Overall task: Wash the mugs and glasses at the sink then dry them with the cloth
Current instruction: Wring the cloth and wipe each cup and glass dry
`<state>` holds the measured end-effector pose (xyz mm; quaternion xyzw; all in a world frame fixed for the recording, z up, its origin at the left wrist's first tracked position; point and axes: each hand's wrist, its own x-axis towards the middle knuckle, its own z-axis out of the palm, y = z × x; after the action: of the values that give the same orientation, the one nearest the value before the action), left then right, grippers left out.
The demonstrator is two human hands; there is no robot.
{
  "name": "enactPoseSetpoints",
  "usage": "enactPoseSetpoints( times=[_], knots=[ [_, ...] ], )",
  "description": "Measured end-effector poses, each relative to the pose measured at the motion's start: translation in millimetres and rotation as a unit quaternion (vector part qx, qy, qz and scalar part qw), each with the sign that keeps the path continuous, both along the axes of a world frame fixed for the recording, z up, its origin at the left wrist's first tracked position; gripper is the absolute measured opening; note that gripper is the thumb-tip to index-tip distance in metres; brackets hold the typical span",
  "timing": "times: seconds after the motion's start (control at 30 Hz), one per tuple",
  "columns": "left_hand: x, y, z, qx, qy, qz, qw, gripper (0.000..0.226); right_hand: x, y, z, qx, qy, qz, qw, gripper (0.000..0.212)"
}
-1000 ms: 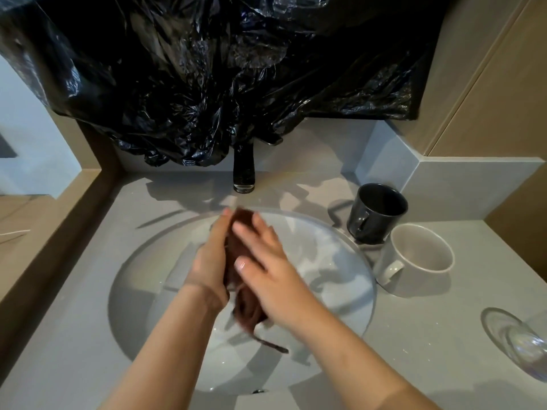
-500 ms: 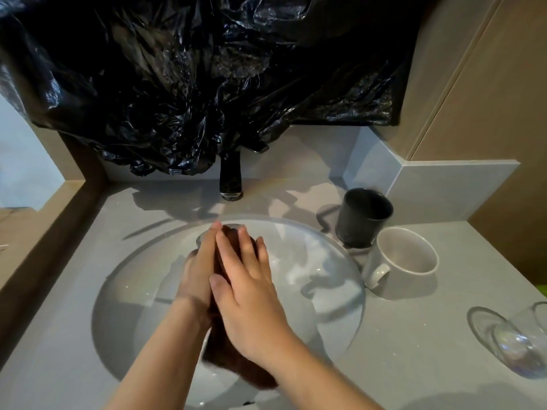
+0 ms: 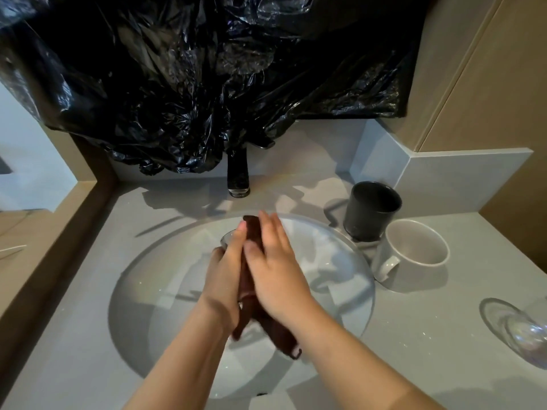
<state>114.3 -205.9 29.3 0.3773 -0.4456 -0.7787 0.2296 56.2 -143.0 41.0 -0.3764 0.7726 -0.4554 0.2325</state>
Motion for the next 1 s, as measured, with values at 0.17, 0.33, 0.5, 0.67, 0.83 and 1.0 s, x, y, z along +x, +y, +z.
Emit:
enactPoseSetpoints(
  times=[0.17, 0.33, 0.5, 0.67, 0.83, 1.0],
  knots=[
    [-3, 7, 3, -0.032, -0.006, -0.036, 0.999, 0.074, -25, -9, 11, -0.114, -0.493, -0.101, 0.856, 0.046],
    [-4, -5, 8, -0.041, -0.001, -0.030, 0.999, 0.053, 6, 2, -5, 0.008, 0.009, -0.026, 1.000, 0.055],
    [0, 3, 7, -0.024, 0.023, -0.058, 0.998, 0.062, -8, -3, 8, -0.104, -0.224, -0.067, 0.967, 0.039],
    [-3, -1, 13, -0.050, 0.024, -0.044, 0.997, 0.058, -6, -4, 10, -0.106, -0.217, -0.086, 0.966, 0.037],
    [-1, 2, 0, 0.012, 0.051, -0.058, 0.997, 0.045, 2, 6, 2, -0.008, 0.065, -0.005, 0.998, 0.049],
    [-2, 12, 5, 0.011, 0.056, -0.085, 0.995, 0.052, -31, 4, 10, -0.135, -0.440, -0.091, 0.883, 0.039]
  ],
)
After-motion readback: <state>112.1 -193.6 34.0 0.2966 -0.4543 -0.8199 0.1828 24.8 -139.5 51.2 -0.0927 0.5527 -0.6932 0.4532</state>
